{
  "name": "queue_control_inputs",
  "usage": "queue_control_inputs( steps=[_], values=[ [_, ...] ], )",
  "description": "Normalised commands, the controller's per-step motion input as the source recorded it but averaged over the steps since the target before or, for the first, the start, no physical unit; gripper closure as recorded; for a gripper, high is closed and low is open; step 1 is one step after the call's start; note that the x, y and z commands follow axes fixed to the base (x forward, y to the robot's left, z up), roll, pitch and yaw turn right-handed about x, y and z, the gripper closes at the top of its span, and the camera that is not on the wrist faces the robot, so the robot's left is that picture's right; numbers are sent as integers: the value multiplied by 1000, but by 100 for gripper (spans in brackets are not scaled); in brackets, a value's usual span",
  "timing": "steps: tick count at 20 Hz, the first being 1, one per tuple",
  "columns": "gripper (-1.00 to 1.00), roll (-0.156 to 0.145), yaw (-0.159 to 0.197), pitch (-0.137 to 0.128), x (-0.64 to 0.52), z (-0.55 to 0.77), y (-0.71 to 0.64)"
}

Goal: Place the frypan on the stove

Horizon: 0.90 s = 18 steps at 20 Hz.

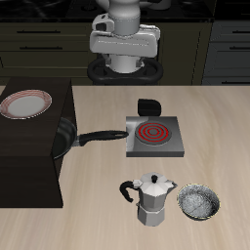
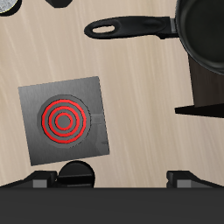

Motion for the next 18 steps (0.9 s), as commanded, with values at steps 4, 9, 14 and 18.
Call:
queue_control_inputs(
  steps=[4, 9, 14, 18],
  values=[
    [-100, -28, -81, -4, 344, 68, -76],
    [-100, -41, -103, 3, 357, 53, -191],
    [-100, -37, -61, 5, 287, -8, -164],
    [-100, -11, -84, 8, 243, -22, -69]
  ],
)
